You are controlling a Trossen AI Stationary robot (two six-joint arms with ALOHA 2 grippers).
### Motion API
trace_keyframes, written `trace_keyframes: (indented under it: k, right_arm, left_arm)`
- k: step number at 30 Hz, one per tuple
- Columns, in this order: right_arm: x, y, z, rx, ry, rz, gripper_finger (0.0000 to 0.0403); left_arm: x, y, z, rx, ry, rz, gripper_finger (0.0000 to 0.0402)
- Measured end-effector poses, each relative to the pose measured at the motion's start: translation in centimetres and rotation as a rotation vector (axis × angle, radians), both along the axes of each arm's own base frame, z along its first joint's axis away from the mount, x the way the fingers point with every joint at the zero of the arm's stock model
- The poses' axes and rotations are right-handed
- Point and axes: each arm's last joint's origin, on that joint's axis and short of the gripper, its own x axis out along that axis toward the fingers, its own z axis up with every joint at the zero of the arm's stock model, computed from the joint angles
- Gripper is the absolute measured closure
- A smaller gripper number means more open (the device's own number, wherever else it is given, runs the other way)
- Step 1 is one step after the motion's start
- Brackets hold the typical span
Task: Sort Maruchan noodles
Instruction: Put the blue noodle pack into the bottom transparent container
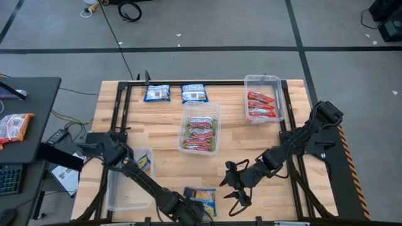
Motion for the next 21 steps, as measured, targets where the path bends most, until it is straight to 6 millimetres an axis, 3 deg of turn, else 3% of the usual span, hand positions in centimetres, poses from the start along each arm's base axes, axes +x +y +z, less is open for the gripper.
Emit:
trace_keyframes:
  k: [7,12,16,21]
  right_arm:
    - [-0.4,0.5,0.0,0.019,0.016,0.037,0.0154]
    - [-0.7,0.9,0.0,0.017,0.017,0.055,0.0154]
    - [-0.8,1.0,-0.1,0.015,0.02,0.057,0.0154]
    - [-0.8,0.9,-0.2,0.0,0.03,0.06,0.0154]
  left_arm:
    - [-2.1,4.5,-0.3,0.382,0.247,0.142,0.0255]
    - [-4.1,7.1,2.3,0.594,0.291,0.432,0.0255]
    - [-4.9,7.2,4.3,0.535,0.191,0.662,0.0255]
    - [-5.5,5.7,5.7,0.346,0.157,0.72,0.0255]
